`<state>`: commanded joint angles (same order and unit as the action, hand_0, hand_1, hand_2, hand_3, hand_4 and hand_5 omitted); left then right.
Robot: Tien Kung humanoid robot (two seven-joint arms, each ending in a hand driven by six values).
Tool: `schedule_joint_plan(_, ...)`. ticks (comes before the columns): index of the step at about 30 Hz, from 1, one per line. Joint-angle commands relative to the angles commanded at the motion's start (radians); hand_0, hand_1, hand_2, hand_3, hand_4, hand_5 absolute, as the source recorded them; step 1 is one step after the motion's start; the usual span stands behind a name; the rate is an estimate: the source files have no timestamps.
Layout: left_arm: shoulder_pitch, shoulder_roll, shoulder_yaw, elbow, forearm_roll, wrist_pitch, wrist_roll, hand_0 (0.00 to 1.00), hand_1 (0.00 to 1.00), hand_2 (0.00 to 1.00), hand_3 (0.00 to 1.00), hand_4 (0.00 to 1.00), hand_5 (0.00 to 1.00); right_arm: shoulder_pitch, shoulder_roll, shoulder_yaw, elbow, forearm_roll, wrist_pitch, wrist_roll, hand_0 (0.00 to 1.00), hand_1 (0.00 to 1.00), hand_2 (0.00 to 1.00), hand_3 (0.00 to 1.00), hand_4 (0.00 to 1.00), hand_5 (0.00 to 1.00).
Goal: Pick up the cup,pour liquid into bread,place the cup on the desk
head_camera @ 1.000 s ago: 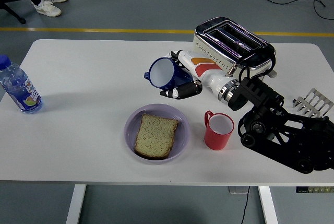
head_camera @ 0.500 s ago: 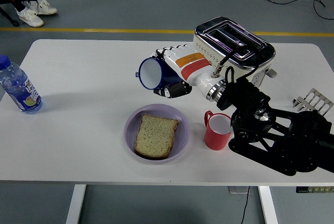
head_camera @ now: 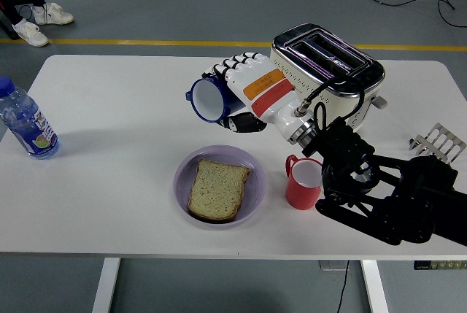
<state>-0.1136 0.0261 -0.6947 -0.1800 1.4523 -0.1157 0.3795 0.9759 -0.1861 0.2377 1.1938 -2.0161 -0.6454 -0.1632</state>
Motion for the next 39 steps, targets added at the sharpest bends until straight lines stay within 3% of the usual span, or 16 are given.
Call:
schedule_joint_plan(9,0.0,-0.001,0.008,0.0,-0.007,0.0,0.001,0.345,0.331,0.409,0.702,0.47,0.998,0.02,0.009,-0.064,-0.048,-0.043,0.0,0.042,0.402,0.387,0.511,0.549,0.628,0.041)
schedule_joint_plan(11,0.0,-0.001,0.009,0.0,-0.007,-0.001,0.001,0.345,0.331,0.408,0.702,0.469,0.998,0.031,0.011,-0.082,-0.054,-0.066,0.0,0.021,0.407,0.417,0.526,0.551,0.608,0.002)
schedule_joint_plan(24,0.0,-0.001,0.015,0.0,-0.015,-0.001,0.001,0.345,0.332,0.408,0.702,0.464,0.998,0.088,0.012,-0.166,-0.087,-0.248,0.0,-0.179,0.431,0.451,0.552,0.558,0.607,0.002)
schedule_joint_plan(34,-0.001,-0.001,0.019,0.0,-0.017,-0.002,0.001,0.346,0.332,0.408,0.702,0.462,0.998,0.113,0.002,-0.223,-0.078,-0.253,0.0,-0.319,0.438,0.451,0.557,0.559,0.623,0.002)
schedule_joint_plan(39,-0.001,-0.001,0.021,0.0,-0.018,-0.002,0.0,0.346,0.331,0.408,0.702,0.461,0.998,0.128,0.002,-0.217,-0.078,-0.253,0.0,-0.321,0.421,0.442,0.558,0.56,0.635,0.002)
